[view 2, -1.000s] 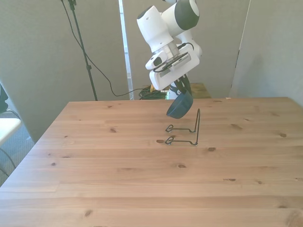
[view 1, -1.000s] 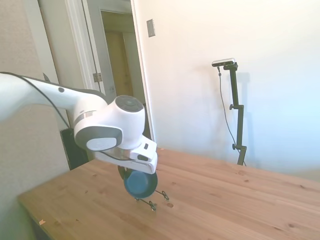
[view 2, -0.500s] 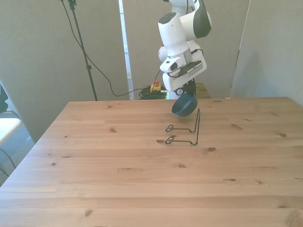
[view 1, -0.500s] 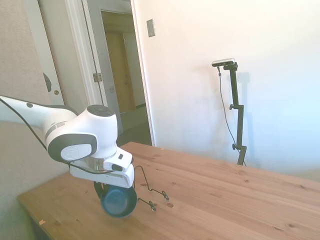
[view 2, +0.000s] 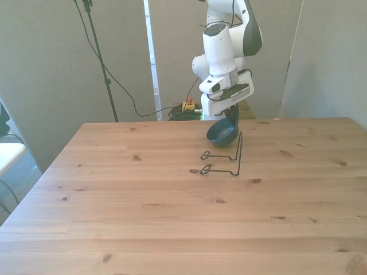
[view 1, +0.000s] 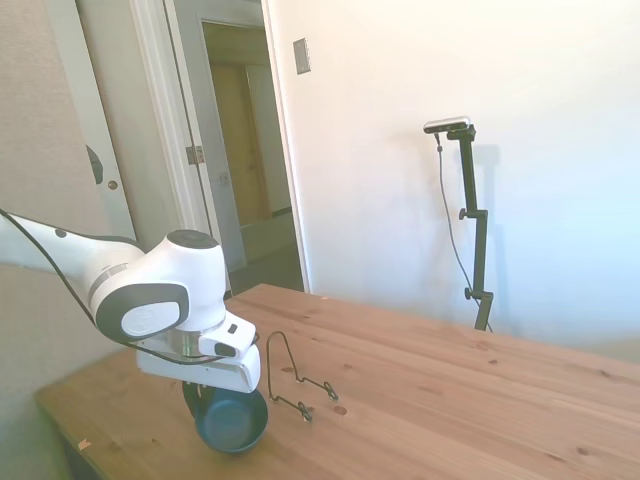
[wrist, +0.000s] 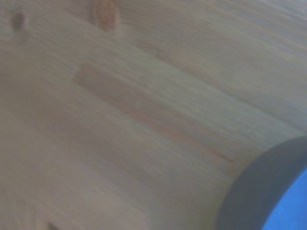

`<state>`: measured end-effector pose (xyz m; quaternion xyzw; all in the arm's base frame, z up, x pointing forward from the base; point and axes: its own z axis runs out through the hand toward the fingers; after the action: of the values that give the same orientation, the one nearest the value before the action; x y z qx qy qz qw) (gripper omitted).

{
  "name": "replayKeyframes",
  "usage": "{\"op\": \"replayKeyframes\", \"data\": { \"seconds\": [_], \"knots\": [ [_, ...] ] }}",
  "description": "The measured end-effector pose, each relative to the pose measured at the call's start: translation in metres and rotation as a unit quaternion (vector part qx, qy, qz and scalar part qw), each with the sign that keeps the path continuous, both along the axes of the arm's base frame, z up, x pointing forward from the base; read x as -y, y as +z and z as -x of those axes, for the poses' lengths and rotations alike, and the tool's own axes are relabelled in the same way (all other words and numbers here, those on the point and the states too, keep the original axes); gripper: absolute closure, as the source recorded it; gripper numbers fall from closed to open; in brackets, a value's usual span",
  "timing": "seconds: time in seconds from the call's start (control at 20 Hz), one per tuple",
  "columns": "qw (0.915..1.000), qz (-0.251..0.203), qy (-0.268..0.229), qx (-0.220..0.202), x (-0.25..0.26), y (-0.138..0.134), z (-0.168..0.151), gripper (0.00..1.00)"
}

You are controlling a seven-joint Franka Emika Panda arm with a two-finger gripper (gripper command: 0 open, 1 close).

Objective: Unload the bowl

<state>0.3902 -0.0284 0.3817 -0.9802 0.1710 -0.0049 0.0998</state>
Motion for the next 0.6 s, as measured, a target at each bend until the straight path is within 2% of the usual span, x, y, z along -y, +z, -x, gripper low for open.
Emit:
{"op": "replayKeyframes", "data": {
  "seconds": [0.3, 0.35, 0.6],
  "knots": [
    [0.9975, 0.050, -0.049, -0.006, -0.016, -0.009, -0.008, 1.00],
    [0.9973, 0.053, -0.050, -0.008, -0.018, -0.010, -0.008, 0.00],
    [0.9966, 0.060, -0.055, -0.011, -0.020, -0.011, -0.010, 0.00]
  ]
}}
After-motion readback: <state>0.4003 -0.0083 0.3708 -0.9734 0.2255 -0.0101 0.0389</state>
